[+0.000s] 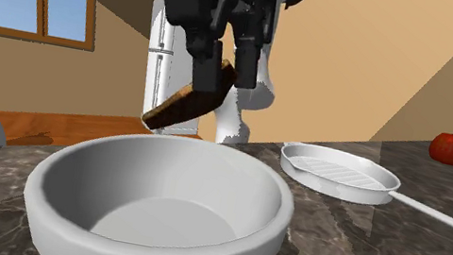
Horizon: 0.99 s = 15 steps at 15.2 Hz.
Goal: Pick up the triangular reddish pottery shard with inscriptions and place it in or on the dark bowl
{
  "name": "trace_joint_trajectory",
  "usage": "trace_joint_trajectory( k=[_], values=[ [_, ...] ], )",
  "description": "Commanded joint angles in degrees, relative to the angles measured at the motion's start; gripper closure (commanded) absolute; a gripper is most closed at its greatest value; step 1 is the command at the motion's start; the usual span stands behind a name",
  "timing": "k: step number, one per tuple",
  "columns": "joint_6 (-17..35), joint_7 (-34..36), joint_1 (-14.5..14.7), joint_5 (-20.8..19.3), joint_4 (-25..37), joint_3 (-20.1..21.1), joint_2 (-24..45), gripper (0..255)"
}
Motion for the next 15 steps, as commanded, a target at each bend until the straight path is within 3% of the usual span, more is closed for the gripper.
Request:
trace_joint_trajectory(
  k=[1,14,15],
  values=[
    [0.31,-1.14,-1.04,1.36,0.20,-0.37,2.31,255],
    [9.66,-2.64,-1.16,2.10,-7.82,0.65,2.59,255],
    [9.66,-2.64,-1.16,2.10,-7.82,0.65,2.59,0]
  ],
)
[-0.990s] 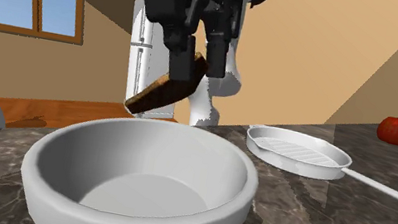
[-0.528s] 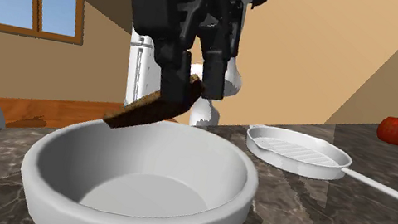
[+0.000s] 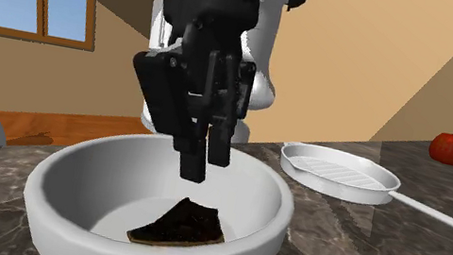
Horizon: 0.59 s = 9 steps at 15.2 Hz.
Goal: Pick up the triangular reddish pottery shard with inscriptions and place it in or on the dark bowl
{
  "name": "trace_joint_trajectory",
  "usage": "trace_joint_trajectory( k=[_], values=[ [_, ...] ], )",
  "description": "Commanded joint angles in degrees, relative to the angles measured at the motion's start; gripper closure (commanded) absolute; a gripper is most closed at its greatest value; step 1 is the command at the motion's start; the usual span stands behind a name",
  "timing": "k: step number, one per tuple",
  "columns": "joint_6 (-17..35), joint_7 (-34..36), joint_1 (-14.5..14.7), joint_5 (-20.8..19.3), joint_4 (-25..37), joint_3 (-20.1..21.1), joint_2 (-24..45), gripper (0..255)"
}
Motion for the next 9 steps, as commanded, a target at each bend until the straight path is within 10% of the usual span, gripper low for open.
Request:
trace_joint_trajectory(
  k=[1,5,6,7,9],
  values=[
    [4.19,-8.66,-2.05,5.78,-5.82,-0.40,-4.25,0],
    [-0.95,-48.19,-12.23,36.28,-14.68,-4.07,-3.49,0],
    [-0.17,-48.20,-14.54,36.37,-15.04,-1.21,-3.53,0],
    [20.01,-46.55,-11.87,27.91,-11.43,-1.75,-1.99,0],
    [19.71,-41.12,-9.15,23.10,-11.83,-2.84,-2.65,0]
  ],
)
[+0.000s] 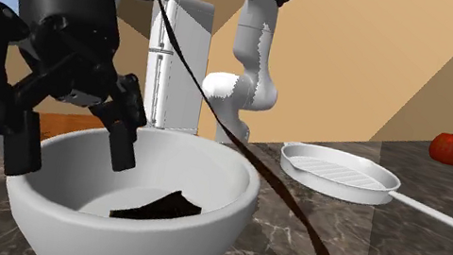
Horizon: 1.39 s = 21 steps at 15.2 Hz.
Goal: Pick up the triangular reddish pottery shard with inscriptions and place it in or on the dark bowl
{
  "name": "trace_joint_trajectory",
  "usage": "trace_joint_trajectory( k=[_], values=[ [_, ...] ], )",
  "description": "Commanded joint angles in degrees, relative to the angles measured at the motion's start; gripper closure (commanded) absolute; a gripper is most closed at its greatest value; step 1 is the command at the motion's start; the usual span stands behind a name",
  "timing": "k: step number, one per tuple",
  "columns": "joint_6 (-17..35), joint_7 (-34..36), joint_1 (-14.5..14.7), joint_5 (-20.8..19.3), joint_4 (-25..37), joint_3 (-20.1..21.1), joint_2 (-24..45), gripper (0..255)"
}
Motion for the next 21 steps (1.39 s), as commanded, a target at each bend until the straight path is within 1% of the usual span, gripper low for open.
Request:
trace_joint_trajectory(
  k=[1,3,4,5,7,8,15,21],
  values=[
    [-0.21,9.87,2.84,-11.28,-0.37,-0.69,-0.93,0],
    [-3.28,19.86,5.68,-19.40,0.09,-0.48,-1.29,0],
    [-5.47,24.32,6.86,-22.70,0.70,-0.20,-1.08,0],
    [-8.00,28.39,7.96,-25.45,1.53,0.11,-0.62,0],
    [-13.85,35.42,9.88,-29.48,3.81,0.86,1.06,0],
    [-14.84,36.38,10.22,-29.92,4.24,0.91,1.41,0],
    [-9.69,34.87,10.13,-27.67,0.48,1.58,3.60,0],
    [-9.69,34.88,10.13,-27.67,0.48,1.59,3.60,0]
  ],
)
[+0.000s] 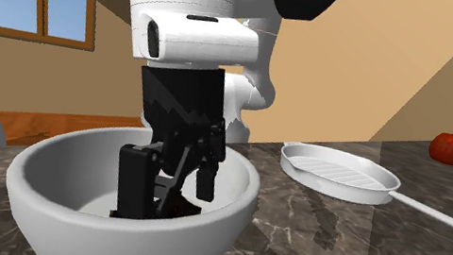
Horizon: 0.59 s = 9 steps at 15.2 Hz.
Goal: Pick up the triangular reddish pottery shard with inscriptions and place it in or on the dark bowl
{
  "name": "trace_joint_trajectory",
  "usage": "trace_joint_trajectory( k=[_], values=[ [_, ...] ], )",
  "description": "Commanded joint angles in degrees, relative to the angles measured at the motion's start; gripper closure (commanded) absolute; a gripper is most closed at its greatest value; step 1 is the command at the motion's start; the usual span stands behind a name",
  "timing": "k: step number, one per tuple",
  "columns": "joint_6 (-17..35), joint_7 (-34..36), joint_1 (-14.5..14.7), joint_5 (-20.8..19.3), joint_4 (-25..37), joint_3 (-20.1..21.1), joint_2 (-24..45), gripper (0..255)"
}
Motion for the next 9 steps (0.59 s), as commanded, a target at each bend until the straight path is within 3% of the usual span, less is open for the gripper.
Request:
trace_joint_trajectory(
  k=[1,2,3,9],
  values=[
    [0.02,0.00,0.00,0.00,-0.02,0.00,0.00,0],
    [0.01,0.00,0.00,0.00,-0.01,0.00,0.00,0],
    [0.01,0.00,0.00,0.00,-0.01,0.00,0.00,255],
    [-0.04,-0.07,-0.05,0.05,0.08,-0.01,0.07,255]
  ],
)
